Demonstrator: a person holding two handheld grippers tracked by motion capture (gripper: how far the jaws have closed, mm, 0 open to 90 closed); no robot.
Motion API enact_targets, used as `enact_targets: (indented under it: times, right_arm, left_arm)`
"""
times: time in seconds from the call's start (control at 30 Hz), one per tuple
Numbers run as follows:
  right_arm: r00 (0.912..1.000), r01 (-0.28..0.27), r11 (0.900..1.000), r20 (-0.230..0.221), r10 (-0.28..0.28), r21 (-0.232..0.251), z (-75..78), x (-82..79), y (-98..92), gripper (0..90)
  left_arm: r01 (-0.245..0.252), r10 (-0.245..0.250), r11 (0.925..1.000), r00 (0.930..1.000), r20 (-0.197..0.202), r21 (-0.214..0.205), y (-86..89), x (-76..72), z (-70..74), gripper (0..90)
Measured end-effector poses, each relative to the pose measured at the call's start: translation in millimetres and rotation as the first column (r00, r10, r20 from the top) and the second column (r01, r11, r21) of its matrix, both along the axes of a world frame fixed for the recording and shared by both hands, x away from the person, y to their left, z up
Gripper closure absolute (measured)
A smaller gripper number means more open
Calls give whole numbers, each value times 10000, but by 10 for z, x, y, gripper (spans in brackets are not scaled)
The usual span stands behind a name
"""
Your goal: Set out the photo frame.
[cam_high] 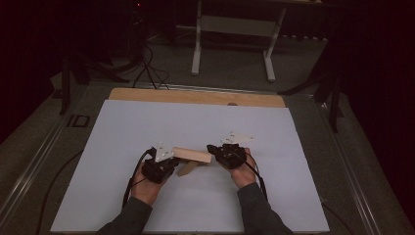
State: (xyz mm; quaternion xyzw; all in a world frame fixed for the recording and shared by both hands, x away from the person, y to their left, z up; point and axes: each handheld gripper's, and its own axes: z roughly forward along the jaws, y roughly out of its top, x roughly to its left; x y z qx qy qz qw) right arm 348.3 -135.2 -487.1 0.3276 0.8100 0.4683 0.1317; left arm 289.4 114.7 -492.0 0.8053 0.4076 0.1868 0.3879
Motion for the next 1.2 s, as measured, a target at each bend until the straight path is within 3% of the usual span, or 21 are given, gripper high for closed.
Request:
enact_targets:
  times: [0.6, 1.2]
  right_arm:
    - [9994, -340, 9992, 53, 341, -227, 7, -54, 37, 895]
    - [9986, -510, 9981, 154, 515, -331, 18, -111, 74, 896]
  left_arm:
    - [-16, 23, 9994, 9998, 177, -360, -10, 20, 78, 893]
    - [610, -599, 9974, 9978, 290, -389, -147, -23, 114, 893]
